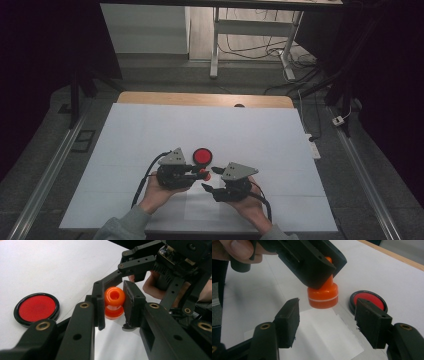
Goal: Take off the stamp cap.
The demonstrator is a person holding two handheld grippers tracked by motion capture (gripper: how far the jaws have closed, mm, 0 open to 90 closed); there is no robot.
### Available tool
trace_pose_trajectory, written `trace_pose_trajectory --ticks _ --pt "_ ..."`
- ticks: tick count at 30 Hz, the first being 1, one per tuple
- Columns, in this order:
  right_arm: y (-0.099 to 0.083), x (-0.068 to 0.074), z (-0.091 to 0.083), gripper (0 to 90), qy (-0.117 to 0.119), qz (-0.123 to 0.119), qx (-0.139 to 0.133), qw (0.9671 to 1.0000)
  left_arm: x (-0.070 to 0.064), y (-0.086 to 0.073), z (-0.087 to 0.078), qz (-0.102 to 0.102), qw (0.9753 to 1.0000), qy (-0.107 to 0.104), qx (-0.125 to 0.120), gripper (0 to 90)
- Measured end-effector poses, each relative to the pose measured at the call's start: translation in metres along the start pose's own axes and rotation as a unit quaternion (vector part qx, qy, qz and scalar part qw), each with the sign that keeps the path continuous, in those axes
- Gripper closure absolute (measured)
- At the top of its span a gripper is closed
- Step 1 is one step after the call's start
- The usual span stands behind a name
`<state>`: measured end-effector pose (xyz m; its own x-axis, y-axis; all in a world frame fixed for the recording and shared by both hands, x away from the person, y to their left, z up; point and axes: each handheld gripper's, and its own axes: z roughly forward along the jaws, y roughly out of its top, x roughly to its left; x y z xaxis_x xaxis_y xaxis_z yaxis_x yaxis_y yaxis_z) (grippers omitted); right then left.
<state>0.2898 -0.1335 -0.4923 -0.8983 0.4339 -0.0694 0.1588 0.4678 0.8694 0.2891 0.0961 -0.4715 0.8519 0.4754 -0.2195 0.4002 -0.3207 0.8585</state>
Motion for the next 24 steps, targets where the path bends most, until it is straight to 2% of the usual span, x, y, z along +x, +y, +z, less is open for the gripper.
trace_pose_trajectory --ticks 4,13,24 --pt "-0.0003 0.0007 -0.0009 42.8 -0.006 -0.003 0.003 1.0000 -0.0004 -0.0001 0.0002 -0.001 1.0000 0.001 -0.001 72.1" --pt "0.0004 0.0028 0.0004 53.2 -0.001 -0.007 0.003 1.0000 -0.0011 -0.0004 0.0019 0.003 1.0000 0.000 0.002 72.1" --pt "0.0008 0.0033 -0.0001 61.3 0.009 -0.009 0.006 0.9999 -0.0016 -0.0012 0.0038 0.001 1.0000 -0.002 0.004 72.1"
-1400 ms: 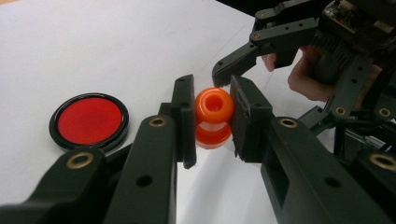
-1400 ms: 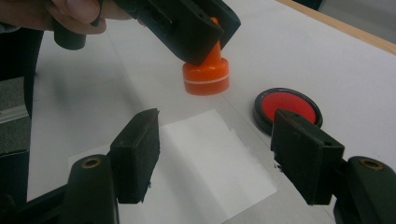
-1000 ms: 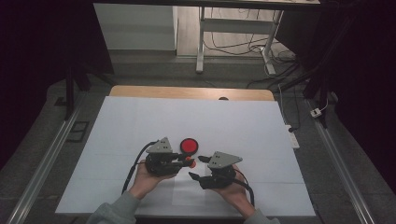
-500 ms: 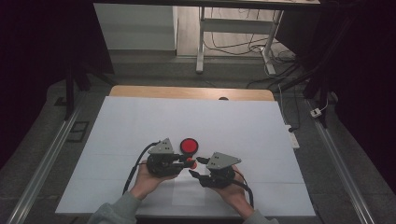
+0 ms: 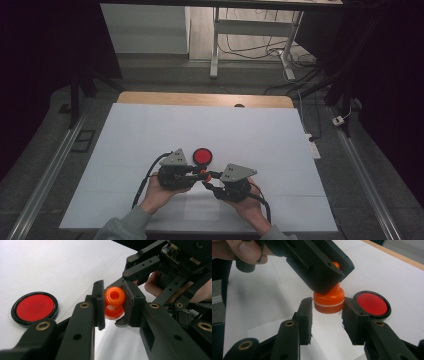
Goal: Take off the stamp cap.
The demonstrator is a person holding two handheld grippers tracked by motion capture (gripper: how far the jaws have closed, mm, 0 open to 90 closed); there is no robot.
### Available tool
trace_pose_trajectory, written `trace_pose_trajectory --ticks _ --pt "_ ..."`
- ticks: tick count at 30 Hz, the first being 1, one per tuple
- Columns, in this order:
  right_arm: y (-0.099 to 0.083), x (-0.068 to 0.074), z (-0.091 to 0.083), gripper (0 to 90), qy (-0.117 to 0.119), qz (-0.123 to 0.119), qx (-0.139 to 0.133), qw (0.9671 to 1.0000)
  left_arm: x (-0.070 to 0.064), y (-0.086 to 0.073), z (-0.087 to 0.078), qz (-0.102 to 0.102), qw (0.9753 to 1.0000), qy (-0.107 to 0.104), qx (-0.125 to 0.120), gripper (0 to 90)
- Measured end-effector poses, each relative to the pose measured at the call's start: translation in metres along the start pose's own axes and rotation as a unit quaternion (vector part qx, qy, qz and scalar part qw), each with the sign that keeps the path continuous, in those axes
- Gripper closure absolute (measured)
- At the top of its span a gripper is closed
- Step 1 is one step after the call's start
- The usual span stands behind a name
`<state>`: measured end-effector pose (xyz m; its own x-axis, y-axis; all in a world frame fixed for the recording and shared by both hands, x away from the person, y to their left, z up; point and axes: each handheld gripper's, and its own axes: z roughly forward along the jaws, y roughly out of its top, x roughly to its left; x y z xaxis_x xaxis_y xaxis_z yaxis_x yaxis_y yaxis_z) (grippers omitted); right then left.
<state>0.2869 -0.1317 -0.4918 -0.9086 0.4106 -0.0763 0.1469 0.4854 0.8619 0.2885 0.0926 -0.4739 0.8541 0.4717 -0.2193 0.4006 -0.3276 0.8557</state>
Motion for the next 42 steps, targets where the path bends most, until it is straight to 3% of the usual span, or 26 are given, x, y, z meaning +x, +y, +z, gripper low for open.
trace_pose_trajectory --ticks 14,27,34,42 --pt "-0.0010 0.0001 0.0011 64.1 0.002 -0.003 0.003 1.0000 0.0005 -0.0013 0.0008 0.009 0.9999 -0.002 0.006 72.3" --pt "-0.0011 0.0020 0.0001 64.5 -0.007 -0.026 0.009 0.9996 0.0014 -0.0039 0.0012 0.007 0.9999 -0.007 -0.001 72.4" --pt "-0.0010 0.0034 -0.0016 64.5 -0.014 -0.028 -0.006 0.9995 0.0012 -0.0045 -0.0008 0.009 0.9998 -0.008 -0.014 72.4" --pt "-0.0013 0.0028 -0.0023 64.6 -0.012 -0.032 0.000 0.9994 0.0009 -0.0051 0.0003 0.011 0.9998 -0.010 -0.014 72.5"
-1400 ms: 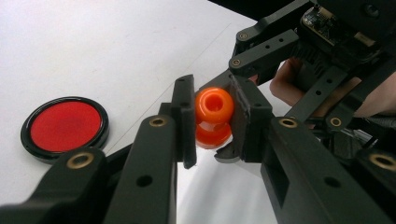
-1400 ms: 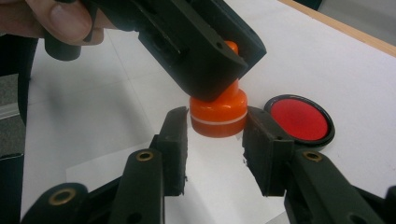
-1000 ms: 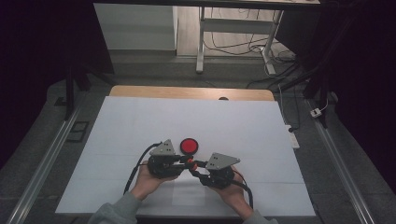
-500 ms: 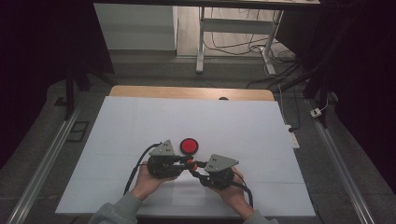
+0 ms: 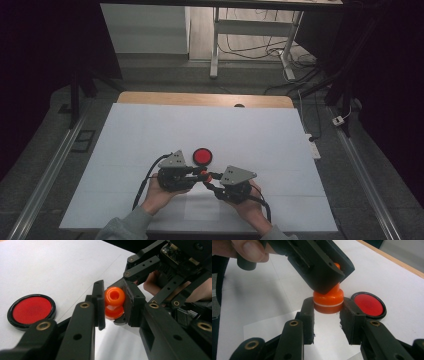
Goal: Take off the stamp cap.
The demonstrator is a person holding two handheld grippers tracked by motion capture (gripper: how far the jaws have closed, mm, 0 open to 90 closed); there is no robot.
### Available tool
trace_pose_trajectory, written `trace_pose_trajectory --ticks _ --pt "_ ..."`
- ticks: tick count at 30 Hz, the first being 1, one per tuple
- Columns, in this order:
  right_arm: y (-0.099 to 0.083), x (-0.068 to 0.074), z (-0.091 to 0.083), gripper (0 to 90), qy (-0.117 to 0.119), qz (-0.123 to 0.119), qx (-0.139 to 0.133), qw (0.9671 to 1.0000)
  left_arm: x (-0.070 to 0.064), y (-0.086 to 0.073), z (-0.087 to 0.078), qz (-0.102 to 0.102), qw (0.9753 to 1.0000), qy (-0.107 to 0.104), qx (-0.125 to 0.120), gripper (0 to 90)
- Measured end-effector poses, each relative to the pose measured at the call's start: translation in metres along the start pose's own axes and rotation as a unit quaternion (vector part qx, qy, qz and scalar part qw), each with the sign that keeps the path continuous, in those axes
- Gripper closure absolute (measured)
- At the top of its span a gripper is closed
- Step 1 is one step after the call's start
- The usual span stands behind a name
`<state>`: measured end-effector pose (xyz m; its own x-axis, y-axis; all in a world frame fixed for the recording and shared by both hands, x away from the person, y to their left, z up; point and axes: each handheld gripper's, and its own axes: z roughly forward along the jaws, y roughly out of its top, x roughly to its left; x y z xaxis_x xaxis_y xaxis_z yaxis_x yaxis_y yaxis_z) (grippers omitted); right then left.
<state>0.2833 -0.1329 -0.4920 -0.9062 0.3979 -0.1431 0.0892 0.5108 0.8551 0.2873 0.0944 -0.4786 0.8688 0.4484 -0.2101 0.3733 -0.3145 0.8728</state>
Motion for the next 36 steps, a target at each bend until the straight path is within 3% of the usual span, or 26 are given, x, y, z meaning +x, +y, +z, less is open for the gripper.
trace_pose_trajectory --ticks 36 --pt "-0.0015 -0.0002 -0.0015 64.6 0.003 0.002 -0.006 1.0000 -0.0003 -0.0008 0.0000 -0.004 1.0000 -0.003 -0.003 72.5"
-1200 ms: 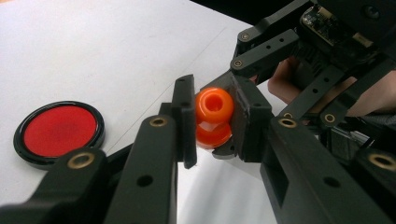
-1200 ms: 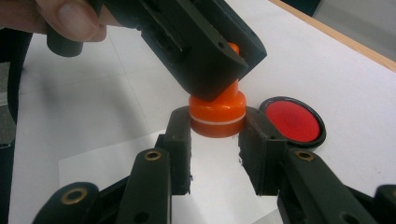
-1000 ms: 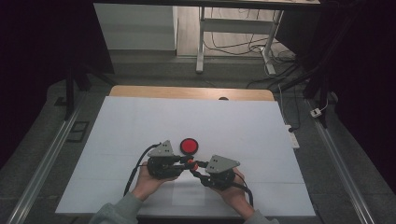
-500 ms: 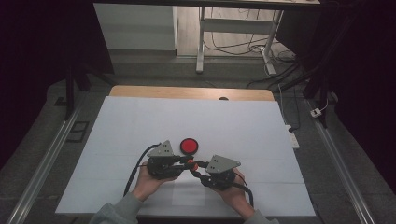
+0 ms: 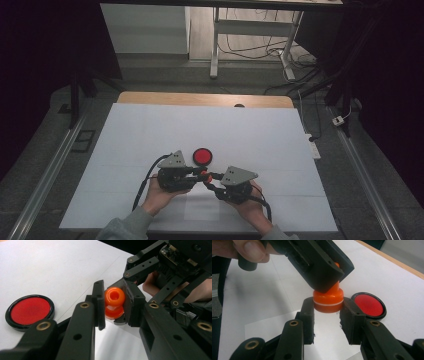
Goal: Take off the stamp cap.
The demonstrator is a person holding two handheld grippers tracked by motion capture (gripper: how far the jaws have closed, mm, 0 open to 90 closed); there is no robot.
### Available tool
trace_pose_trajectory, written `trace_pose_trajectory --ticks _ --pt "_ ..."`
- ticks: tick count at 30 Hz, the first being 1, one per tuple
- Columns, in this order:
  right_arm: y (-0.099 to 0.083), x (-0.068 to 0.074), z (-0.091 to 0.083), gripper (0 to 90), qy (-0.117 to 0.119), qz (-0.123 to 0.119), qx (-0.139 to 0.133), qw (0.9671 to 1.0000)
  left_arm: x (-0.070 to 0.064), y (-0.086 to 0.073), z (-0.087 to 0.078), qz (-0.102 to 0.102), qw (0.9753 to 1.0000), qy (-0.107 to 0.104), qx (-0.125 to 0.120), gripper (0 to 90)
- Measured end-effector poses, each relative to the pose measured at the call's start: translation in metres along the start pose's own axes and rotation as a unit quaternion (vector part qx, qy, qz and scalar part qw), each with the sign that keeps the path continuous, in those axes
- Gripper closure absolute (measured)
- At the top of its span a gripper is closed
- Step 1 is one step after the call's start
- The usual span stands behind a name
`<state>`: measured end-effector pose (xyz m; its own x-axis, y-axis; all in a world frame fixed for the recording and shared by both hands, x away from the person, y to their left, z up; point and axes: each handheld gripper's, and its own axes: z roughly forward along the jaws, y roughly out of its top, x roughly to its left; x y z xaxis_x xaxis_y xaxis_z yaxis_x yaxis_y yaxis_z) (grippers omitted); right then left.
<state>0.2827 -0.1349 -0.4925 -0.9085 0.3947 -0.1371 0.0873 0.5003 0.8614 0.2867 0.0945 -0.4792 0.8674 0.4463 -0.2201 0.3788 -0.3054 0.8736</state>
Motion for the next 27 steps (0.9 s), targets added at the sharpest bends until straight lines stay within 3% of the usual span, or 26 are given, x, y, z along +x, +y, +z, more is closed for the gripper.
trace_pose_trajectory --ticks 27 --pt "-0.0002 -0.0010 -0.0012 64.9 -0.002 -0.006 0.001 1.0000 -0.0022 -0.0004 0.0002 -0.003 0.9999 0.009 -0.008 72.7"
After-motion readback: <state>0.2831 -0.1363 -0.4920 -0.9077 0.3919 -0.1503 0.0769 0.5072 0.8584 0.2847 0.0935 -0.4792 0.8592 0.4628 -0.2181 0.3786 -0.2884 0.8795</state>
